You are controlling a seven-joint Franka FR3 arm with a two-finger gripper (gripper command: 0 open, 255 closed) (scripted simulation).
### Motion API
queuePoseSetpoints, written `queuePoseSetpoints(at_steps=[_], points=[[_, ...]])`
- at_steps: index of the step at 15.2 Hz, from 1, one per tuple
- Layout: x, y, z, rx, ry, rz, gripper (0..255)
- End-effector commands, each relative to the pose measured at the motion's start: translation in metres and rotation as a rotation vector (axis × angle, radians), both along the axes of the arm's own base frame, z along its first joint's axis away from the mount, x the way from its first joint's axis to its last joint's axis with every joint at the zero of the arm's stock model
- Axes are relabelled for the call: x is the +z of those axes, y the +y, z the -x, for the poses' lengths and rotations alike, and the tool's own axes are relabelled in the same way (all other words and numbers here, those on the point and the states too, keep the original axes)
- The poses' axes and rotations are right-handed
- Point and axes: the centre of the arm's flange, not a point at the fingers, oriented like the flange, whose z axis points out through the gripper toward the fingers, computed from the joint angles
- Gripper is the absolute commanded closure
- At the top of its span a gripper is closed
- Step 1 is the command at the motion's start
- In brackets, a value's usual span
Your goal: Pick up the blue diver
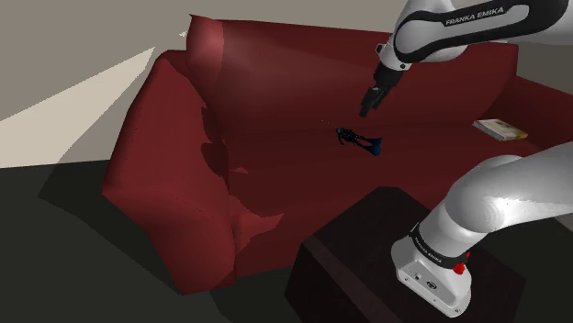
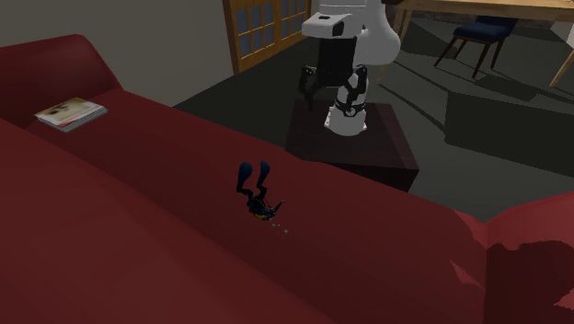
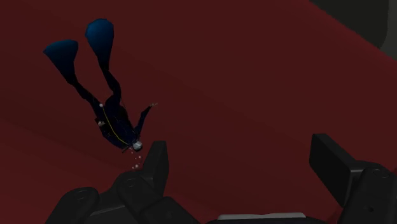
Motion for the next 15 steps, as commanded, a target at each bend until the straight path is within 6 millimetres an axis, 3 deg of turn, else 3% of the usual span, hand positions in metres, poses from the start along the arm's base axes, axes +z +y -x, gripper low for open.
queuePoseSetpoints(at_steps=[1,15], points=[[-0.020,-0.017,-0.012,0.005,-0.016,-0.005,0],[-0.146,-0.126,-0.091,0.039,-0.105,-0.052,0]])
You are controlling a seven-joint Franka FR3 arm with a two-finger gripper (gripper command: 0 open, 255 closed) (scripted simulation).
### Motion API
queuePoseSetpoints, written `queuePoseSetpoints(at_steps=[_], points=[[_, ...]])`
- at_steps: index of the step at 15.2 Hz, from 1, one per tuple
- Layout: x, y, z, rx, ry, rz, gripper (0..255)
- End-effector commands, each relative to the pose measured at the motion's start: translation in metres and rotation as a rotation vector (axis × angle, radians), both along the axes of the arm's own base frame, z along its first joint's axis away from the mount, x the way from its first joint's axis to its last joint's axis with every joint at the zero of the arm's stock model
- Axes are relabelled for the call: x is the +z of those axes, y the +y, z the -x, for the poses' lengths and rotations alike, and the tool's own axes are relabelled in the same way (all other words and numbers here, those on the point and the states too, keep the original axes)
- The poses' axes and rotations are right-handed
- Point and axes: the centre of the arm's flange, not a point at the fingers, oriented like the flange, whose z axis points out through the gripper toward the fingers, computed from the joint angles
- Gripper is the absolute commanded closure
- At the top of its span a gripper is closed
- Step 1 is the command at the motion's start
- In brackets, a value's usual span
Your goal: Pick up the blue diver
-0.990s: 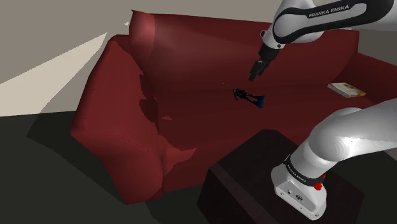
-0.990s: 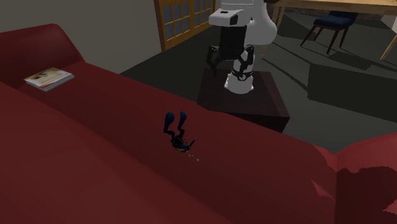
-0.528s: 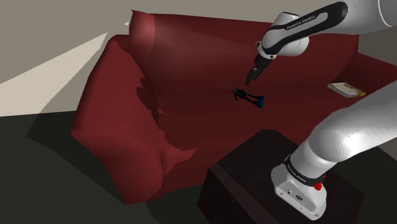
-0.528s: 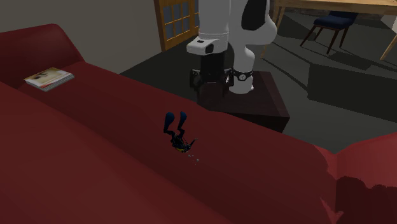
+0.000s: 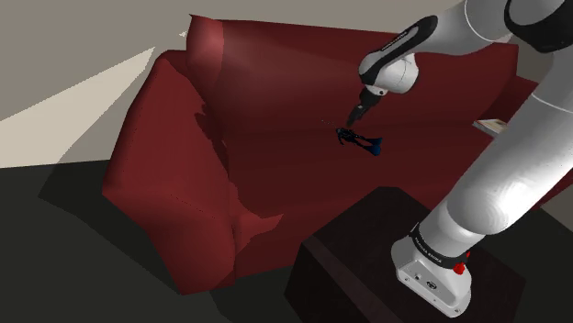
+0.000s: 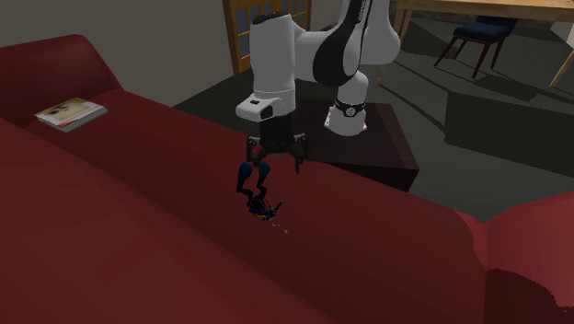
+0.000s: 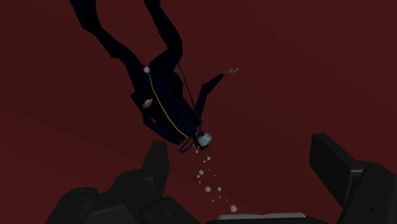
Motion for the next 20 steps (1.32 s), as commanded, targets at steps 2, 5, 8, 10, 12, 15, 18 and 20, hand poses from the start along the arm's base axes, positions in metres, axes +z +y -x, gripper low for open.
queuePoseSetpoints(at_steps=[2,5,8,10,12,15,18,20], points=[[-0.029,-0.020,-0.017,0.007,-0.021,-0.010,0],[-0.056,-0.042,-0.036,0.014,-0.040,-0.020,0],[-0.074,-0.048,-0.042,0.016,-0.045,-0.023,0],[-0.085,-0.048,-0.042,0.016,-0.045,-0.023,0],[-0.095,-0.048,-0.042,0.016,-0.045,-0.023,0],[-0.104,-0.048,-0.042,0.016,-0.045,-0.023,0],[-0.104,-0.048,-0.042,0.016,-0.045,-0.023,255],[-0.104,-0.048,-0.042,0.016,-0.045,-0.023,255]])
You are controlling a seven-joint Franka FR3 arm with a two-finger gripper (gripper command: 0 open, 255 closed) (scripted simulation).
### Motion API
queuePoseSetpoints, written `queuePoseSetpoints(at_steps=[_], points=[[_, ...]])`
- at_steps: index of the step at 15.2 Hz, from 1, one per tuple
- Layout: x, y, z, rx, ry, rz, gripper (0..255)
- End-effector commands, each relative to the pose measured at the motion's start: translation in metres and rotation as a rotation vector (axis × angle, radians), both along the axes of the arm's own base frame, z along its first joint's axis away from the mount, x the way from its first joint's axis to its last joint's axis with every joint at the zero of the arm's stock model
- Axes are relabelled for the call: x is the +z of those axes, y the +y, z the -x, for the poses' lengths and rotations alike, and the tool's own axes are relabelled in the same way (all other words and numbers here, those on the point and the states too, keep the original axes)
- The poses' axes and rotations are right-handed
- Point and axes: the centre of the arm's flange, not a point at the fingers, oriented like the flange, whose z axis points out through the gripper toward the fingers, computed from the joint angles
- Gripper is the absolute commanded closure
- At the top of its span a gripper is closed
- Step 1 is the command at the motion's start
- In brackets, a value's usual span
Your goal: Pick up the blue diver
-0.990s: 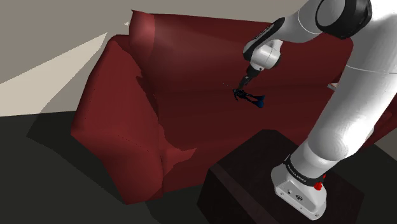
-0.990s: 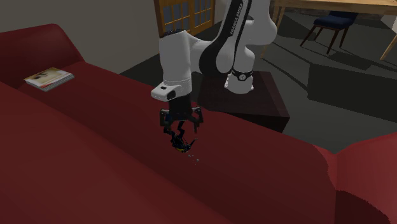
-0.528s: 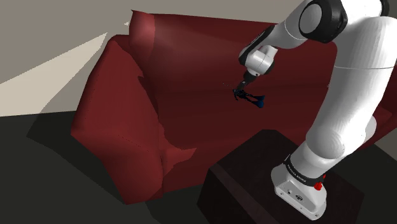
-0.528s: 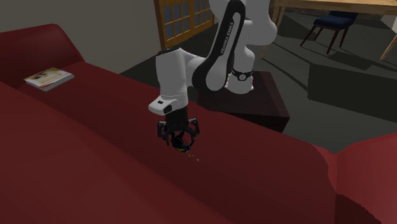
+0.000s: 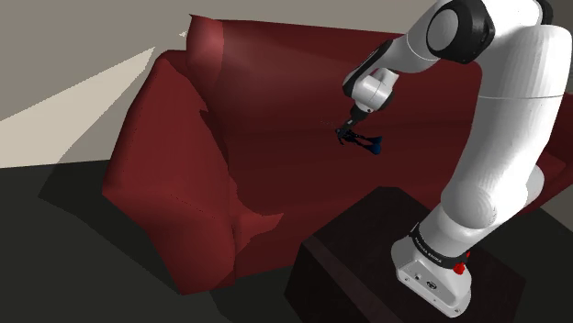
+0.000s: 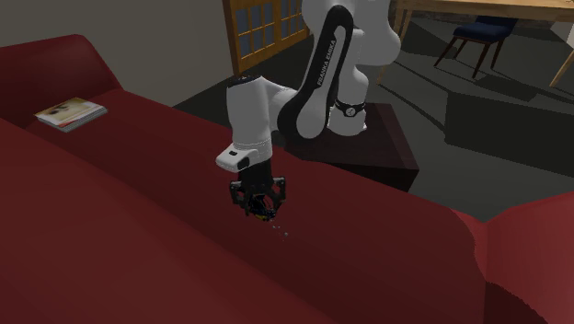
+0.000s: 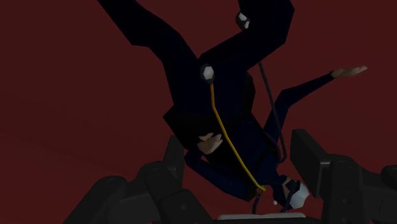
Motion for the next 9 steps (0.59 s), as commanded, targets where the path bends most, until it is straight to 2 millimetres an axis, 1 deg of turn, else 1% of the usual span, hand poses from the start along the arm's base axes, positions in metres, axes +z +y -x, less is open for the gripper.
queuePoseSetpoints(at_steps=[1,5,9], points=[[-0.001,0.000,0.001,-0.001,0.001,0.000,255],[0.000,-0.001,0.000,-0.001,0.001,0.000,255],[0.021,-0.001,0.000,-0.001,0.001,0.000,255]])
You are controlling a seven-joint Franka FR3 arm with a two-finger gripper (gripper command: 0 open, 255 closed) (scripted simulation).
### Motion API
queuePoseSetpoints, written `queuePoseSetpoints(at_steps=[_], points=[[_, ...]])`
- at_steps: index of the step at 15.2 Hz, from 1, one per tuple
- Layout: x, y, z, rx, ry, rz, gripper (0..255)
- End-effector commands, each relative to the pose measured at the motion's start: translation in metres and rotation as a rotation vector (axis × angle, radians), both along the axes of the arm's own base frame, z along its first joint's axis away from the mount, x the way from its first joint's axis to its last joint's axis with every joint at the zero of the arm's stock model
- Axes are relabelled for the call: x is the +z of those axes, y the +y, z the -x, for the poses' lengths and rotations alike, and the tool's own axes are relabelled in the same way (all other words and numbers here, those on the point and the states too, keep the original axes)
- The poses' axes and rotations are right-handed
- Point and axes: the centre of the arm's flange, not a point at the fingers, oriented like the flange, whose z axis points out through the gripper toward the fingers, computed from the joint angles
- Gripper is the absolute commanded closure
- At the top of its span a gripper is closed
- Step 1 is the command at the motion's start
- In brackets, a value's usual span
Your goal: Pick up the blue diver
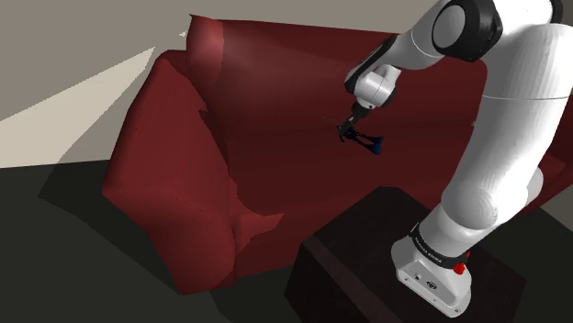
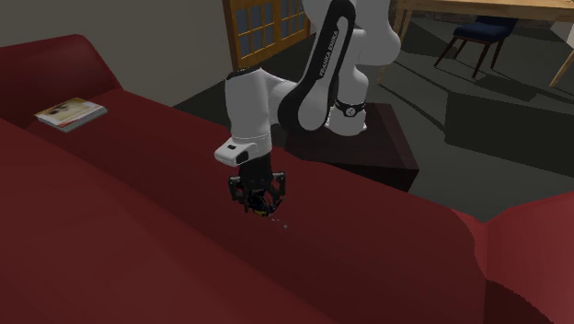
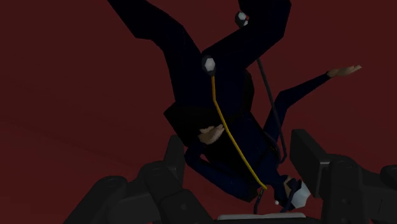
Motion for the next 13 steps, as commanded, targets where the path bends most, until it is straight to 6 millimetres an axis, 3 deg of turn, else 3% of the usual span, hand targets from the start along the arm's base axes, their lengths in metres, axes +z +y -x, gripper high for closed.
queuePoseSetpoints(at_steps=[1,11,13], points=[[0.010,0.000,-0.001,0.000,0.000,0.000,255],[0.063,0.000,-0.001,0.000,0.000,0.000,255],[0.064,0.000,-0.001,0.000,0.000,0.000,255]])
